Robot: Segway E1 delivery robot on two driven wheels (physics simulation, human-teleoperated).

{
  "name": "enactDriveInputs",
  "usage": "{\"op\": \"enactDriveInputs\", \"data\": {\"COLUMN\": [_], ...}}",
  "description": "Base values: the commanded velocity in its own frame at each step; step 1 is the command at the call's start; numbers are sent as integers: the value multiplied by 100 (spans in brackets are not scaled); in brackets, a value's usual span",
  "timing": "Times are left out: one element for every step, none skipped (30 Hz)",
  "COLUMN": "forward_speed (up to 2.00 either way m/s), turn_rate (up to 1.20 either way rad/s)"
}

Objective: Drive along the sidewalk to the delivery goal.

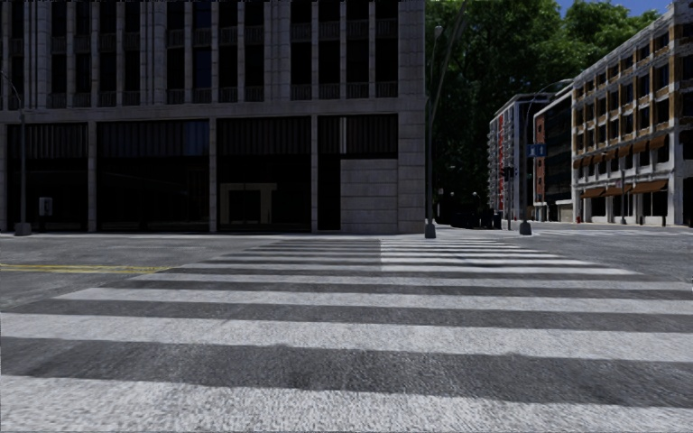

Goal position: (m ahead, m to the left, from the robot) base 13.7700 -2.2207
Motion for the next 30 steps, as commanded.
{"op": "enactDriveInputs", "data": {"forward_speed": [200,200,200,200,200,200,200,200,200,200,200,200,200,200,200,200,200,200,200,200,200,200,200,200,200,200,200,200,200,200], "turn_rate": [0,0,0,0,0,0,0,0,0,0,0,0,0,0,0,0,0,0,0,0,0,0,0,0,0,0,0,0,0,0]}}
